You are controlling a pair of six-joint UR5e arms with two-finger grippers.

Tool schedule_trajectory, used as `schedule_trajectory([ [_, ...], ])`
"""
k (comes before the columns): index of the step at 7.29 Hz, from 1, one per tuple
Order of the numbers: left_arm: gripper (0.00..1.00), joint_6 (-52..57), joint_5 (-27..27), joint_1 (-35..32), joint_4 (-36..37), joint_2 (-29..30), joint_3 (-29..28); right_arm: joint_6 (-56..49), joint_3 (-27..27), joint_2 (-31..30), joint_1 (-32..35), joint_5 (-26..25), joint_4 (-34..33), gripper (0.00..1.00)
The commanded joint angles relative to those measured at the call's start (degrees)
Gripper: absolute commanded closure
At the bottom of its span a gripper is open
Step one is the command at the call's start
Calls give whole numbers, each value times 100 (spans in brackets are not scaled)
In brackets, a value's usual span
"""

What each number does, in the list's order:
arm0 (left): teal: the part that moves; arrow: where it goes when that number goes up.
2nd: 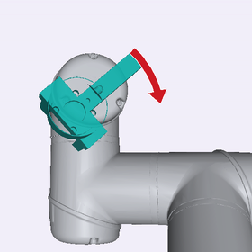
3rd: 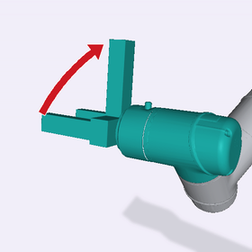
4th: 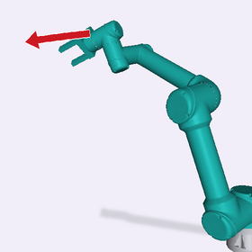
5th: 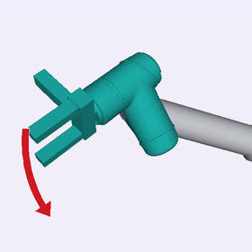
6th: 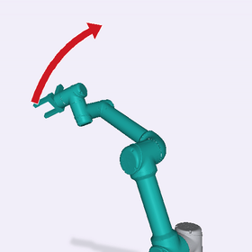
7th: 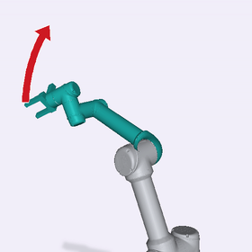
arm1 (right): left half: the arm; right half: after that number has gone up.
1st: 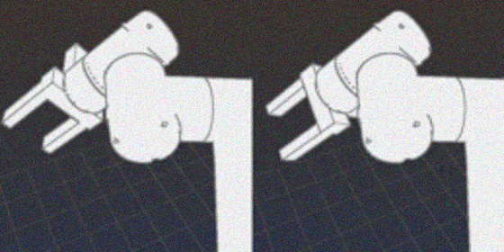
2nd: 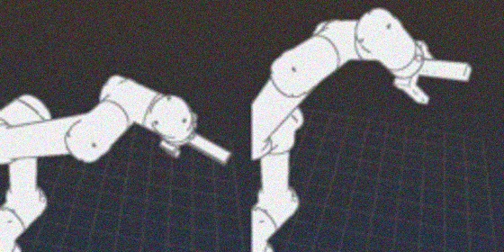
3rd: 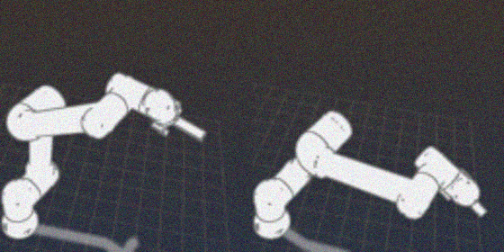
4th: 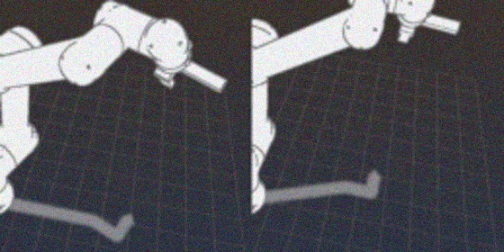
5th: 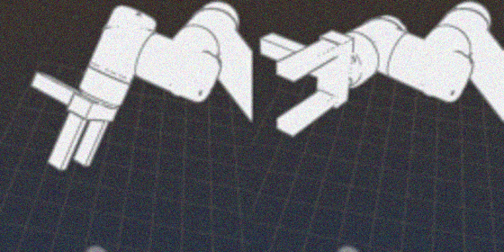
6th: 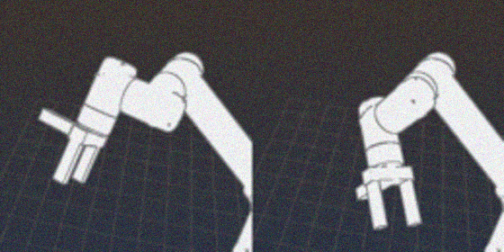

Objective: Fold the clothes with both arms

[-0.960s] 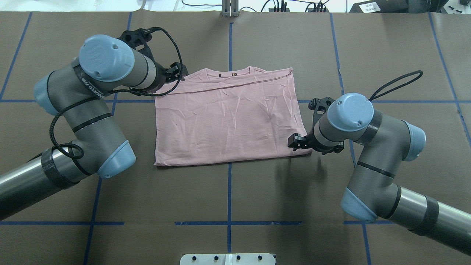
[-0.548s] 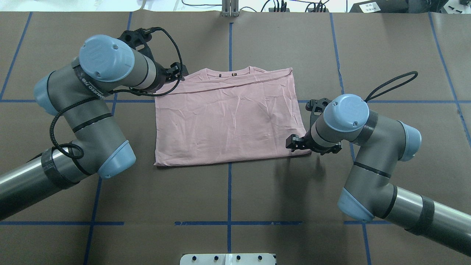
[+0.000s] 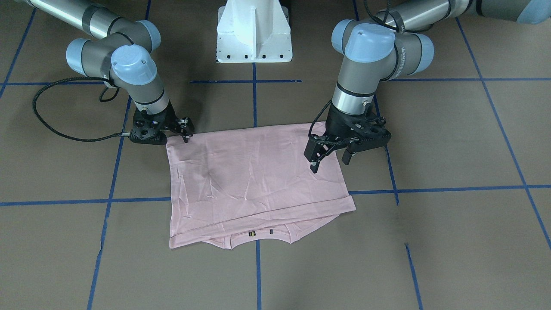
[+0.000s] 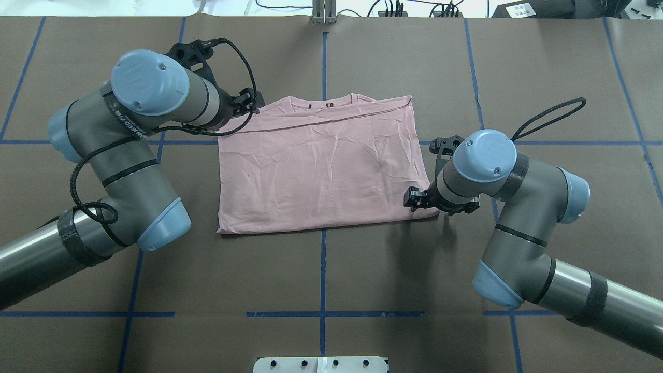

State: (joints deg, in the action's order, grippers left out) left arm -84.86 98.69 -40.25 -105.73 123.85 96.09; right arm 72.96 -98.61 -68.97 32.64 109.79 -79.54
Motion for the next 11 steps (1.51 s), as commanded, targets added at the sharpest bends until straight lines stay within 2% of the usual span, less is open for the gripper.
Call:
schedule_trajectory([
  [1, 0, 14, -8, 0, 0, -1, -2, -27, 17, 42, 14, 16, 0, 71],
  [2, 0, 14, -8, 0, 0, -1, 6, -27, 17, 42, 14, 16, 0, 100],
  [6, 0, 5, 1, 0, 9, -1, 111, -97, -53, 24, 128, 209, -9, 100],
  [7, 0, 5, 1, -9, 17, -18, 199, -97, -306, -89, 154, 288, -70, 100],
  [9, 0, -13, 1, 0, 26, -18, 208, -45, -1095, -851, 24, 368, -79, 100],
  [11, 0, -13, -8, 0, 17, -45, 208, 52, -1817, -1625, -685, 367, -79, 100],
])
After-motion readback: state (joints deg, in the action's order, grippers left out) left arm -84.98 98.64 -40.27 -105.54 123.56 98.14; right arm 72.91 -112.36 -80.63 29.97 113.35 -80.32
